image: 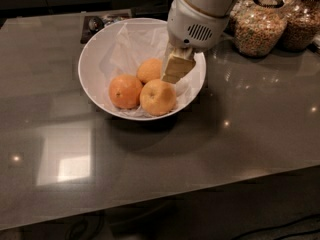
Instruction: Pick orange from white bowl
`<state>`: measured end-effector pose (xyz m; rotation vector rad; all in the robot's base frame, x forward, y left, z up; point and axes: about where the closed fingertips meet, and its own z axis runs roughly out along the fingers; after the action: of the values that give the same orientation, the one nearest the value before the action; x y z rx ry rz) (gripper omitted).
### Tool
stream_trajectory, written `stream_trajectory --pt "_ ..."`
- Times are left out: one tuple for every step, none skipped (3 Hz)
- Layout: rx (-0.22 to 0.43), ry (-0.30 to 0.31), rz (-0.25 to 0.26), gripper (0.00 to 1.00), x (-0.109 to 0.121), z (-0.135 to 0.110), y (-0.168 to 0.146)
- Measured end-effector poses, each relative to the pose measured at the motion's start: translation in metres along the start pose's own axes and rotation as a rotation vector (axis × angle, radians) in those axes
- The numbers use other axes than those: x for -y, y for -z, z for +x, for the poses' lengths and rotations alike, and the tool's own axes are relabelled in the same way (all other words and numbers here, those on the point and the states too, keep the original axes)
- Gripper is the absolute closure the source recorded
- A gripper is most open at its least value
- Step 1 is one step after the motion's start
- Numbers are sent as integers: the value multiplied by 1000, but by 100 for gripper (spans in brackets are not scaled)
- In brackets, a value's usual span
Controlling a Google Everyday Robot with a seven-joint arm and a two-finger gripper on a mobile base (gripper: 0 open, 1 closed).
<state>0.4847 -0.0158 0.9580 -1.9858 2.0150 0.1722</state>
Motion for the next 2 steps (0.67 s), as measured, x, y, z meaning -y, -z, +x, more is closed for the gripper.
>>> stream_trajectory --pt "0 0 0 81 0 0 0" --pt "0 0 0 58 0 0 0"
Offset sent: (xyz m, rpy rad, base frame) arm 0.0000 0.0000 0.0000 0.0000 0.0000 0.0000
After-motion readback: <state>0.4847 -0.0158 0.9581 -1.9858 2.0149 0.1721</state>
